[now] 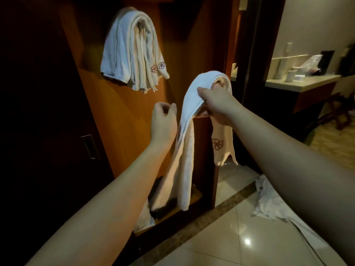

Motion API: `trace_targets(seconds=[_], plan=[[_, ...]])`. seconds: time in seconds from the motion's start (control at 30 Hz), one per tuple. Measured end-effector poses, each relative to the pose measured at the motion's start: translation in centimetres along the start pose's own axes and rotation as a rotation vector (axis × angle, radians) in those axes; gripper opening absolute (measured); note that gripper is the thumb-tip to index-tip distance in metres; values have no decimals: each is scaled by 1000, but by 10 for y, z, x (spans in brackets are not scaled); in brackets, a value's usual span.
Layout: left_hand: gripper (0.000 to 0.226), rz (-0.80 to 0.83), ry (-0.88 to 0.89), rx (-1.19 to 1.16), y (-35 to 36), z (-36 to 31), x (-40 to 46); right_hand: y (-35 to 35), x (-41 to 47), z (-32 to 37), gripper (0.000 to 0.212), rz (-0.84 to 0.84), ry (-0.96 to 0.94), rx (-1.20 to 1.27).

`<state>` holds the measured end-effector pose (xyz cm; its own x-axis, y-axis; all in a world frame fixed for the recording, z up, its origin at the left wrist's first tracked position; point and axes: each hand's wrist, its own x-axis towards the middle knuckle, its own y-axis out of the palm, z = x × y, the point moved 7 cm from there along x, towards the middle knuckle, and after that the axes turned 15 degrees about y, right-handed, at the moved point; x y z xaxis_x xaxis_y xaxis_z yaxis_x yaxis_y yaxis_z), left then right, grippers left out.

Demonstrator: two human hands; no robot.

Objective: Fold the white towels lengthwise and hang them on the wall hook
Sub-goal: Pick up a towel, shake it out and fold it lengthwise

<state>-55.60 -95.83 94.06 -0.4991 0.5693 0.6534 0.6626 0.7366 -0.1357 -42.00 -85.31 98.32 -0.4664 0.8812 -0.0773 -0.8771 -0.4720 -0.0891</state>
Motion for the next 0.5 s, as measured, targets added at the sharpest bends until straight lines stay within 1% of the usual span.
trace_targets(seconds=[0.07,0.1,0.17,0.23,0.33,0.4,0.43,0.47,0.5], plan=[[37,5,11,-131,7,-14,-14,-6,1,12,49,-76,-28,-58],[49,55,-15,-227,17,-20,-21,-9,1,19,52,-128,-58,-96],[64,161,-65,-359,41,-29,-33,-14,-1,34,54,-241,-118,-192],[75,242,-100,-400,66,-33,-39,-18,-1,47,53,-317,-159,-281],[90,317,-200,-548,102,-33,-37,-26,0,61,41,-372,-201,-331],[97,330,-288,-602,118,-34,-31,-29,0,68,36,-398,-218,-345],[102,305,-321,-629,123,-37,-26,-30,1,72,36,-409,-221,-347],[103,260,-342,-651,125,-40,-18,-31,1,74,37,-414,-221,-335],[99,181,-360,-679,124,-39,-11,-31,2,77,39,-408,-219,-304]])
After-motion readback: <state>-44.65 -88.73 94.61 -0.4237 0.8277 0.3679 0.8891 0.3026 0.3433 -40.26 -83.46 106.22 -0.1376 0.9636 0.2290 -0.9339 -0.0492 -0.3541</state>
